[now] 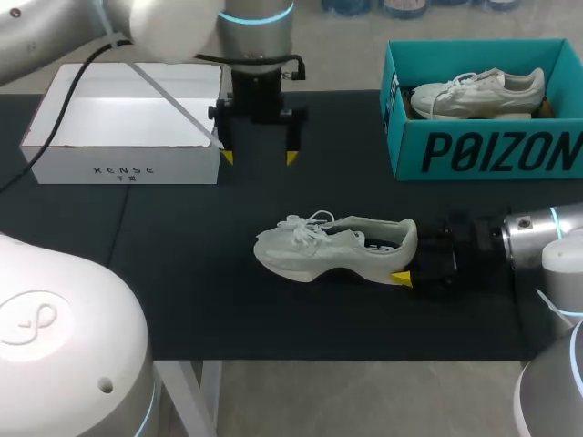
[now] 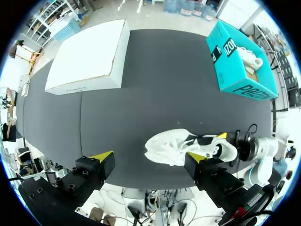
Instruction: Take the shoe out of the shoebox, open the shoe tongue, remove and reinsert the insole, then place the shoe into the shoebox
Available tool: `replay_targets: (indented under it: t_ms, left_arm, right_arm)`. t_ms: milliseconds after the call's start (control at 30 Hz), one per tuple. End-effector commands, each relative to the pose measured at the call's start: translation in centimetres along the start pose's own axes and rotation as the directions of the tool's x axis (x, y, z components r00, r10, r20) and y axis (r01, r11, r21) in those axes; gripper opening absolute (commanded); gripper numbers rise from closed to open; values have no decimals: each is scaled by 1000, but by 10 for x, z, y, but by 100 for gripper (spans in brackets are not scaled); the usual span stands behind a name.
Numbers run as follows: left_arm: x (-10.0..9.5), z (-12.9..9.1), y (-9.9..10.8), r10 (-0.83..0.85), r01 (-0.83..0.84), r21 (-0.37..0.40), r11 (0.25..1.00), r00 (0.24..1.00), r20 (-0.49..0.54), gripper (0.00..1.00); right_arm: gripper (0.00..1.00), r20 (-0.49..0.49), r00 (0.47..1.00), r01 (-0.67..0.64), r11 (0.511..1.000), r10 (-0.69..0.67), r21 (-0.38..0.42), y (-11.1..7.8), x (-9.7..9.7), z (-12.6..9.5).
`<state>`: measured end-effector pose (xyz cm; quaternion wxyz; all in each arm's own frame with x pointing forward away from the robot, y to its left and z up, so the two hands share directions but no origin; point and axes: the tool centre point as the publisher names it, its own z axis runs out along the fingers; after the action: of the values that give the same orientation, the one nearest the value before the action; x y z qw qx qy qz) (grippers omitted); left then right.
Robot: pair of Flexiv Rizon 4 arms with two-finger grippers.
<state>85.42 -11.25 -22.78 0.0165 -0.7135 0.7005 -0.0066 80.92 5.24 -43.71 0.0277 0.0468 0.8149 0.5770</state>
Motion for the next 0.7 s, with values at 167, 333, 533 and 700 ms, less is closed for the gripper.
replay_targets:
  t_ms: [167, 333, 533, 700]
  left_arm:
    - [-3, -1, 1, 0, 0, 5, 1000, 1000, -5, 100]
    - [-3, -1, 1, 0, 0, 5, 1000, 1000, -5, 100]
    - [12, 1, 2, 14, -14, 32, 999, 1000, 1, 100]
    - [58, 11, 12, 93, -96, 64, 993, 995, 43, 100]
  right_arm:
    - [0, -1, 1000, -2, 1000, 2, 2, -6, 2, 5]
    - [0, -1, 1000, -2, 1000, 2, 2, -6, 2, 5]
    - [0, -1, 1000, -2, 1000, 2, 2, -6, 2, 5]
    - [0, -1, 1000, -2, 1000, 2, 2, -6, 2, 5]
